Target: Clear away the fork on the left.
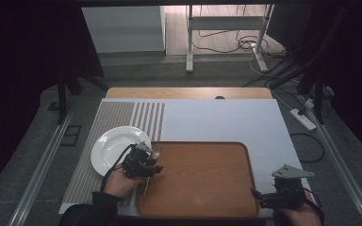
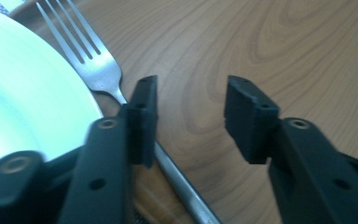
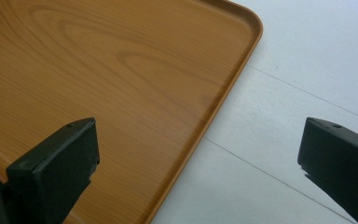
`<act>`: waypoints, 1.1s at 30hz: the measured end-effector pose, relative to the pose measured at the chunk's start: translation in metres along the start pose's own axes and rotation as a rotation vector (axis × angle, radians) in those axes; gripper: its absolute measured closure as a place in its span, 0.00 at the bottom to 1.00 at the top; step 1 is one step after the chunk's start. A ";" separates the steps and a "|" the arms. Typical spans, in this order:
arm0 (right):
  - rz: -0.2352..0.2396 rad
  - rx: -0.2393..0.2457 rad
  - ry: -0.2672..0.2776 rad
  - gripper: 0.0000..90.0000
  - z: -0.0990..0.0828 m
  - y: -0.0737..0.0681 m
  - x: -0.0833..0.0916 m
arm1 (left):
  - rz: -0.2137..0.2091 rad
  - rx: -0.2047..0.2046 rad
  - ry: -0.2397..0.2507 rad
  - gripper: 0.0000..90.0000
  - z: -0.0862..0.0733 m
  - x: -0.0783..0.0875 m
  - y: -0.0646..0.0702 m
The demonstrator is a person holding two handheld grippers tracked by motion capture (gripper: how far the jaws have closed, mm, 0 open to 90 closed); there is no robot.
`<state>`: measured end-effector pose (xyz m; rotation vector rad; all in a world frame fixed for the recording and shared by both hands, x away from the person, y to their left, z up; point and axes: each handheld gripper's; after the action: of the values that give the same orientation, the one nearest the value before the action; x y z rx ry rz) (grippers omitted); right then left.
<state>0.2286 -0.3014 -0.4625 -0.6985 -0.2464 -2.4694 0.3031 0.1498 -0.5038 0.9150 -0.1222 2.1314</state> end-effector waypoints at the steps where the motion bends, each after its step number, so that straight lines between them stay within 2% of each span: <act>1: 0.000 0.000 0.000 0.00 0.000 0.000 0.000 | 0.001 -0.005 0.010 0.55 0.000 0.001 0.000; 9: 0.003 0.001 -0.002 0.00 0.000 0.000 0.000 | 0.017 -0.028 0.053 0.34 0.001 0.004 -0.001; 16: 0.003 0.002 -0.004 0.00 0.000 0.000 -0.001 | 0.053 -0.047 0.070 0.09 0.002 0.008 -0.001; 24: 0.004 0.004 -0.004 0.00 0.000 0.000 0.000 | 0.057 -0.028 0.091 0.03 0.000 0.019 -0.008; 30: 0.003 0.004 -0.003 0.00 0.000 0.000 0.000 | 0.070 -0.043 0.080 0.00 -0.004 0.028 -0.009; 33: 0.001 0.003 -0.004 0.00 0.000 -0.001 0.000 | 0.077 -0.038 0.082 0.00 -0.008 0.034 -0.010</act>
<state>0.2284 -0.3008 -0.4625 -0.7018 -0.2508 -2.4664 0.2916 0.1810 -0.4895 0.8115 -0.1579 2.2270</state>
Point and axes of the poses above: each handheld gripper's, and its own axes: x roughly backward along the jaws, z roughly out of its top, y roughly to its right, and after that the axes turned 15 degrees about y, right-handed
